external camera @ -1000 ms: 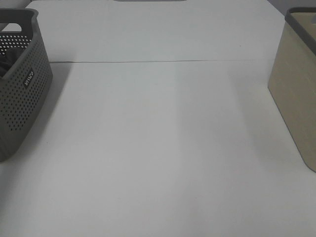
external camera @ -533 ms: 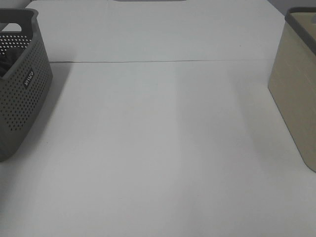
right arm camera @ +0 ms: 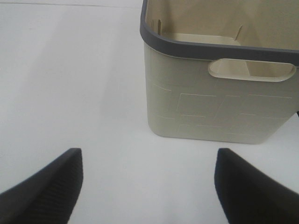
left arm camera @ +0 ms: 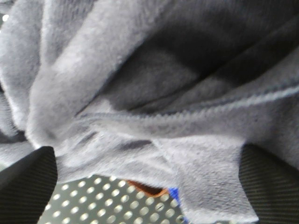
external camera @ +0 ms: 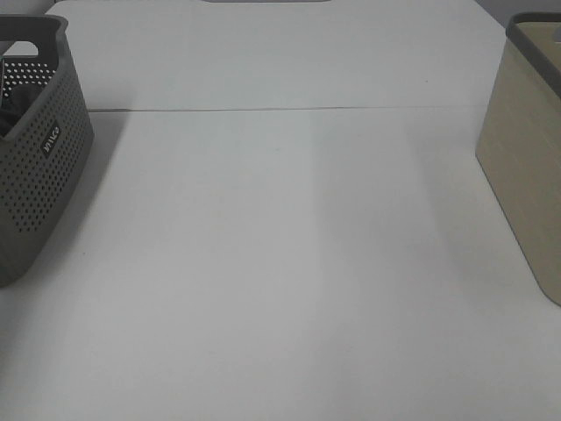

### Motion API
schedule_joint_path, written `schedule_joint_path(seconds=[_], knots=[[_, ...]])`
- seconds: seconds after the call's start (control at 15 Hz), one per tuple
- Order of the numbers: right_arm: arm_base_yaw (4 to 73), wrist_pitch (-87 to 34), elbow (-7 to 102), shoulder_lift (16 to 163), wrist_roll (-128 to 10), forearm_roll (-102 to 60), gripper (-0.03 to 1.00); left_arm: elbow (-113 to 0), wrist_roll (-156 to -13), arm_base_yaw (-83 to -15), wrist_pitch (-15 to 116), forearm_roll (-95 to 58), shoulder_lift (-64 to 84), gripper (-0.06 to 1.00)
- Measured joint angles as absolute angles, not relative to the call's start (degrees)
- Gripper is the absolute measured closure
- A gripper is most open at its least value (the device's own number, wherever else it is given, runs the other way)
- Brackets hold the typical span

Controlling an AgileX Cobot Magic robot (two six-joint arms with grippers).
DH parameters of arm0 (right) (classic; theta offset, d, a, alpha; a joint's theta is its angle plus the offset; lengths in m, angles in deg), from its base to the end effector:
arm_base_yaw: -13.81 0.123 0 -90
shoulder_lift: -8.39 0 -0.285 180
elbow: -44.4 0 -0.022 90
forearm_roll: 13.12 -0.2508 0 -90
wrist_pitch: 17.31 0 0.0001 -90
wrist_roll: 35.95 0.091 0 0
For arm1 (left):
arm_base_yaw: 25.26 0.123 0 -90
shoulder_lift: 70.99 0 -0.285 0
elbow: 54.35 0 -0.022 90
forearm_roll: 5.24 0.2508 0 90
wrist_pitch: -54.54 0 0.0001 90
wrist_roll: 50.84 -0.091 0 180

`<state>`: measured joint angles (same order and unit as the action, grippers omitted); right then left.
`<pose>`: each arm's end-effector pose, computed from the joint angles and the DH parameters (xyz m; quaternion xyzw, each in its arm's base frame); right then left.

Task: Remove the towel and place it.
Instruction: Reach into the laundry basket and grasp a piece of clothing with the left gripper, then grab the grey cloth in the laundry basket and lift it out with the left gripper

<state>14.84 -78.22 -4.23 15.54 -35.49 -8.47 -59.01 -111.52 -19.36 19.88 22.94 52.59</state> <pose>-0.0065 -0.0066 0.2770 -0.0024 0.8505 -0.0337 0.5249 0.4264 0.0687 0.1822 0.5794 0.7633 0.2726 0.0862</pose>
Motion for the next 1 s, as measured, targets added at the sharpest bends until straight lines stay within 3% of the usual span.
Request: schedule_joint_path(seconds=[0.2, 0.67, 0.8, 1.0], knots=[[14.8, -78.2, -4.2, 15.5, -35.5, -8.5, 0.22, -59.0, -116.8, -19.4, 19.9, 16.6, 53.7, -0.05], [14.8, -78.2, -4.2, 15.5, -35.5, -8.5, 0.22, -59.3, -114.2, -19.0, 19.9, 15.2, 55.3, -0.02], [14.8, -78.2, -4.2, 15.5, -35.5, -8.5, 0.22, -59.3, -114.2, -19.0, 19.6, 14.5, 55.4, 0.15], [14.8, -78.2, -4.2, 15.5, -35.5, -8.5, 0.22, -59.3, -114.1, -19.0, 18.8, 13.6, 55.4, 0.63]])
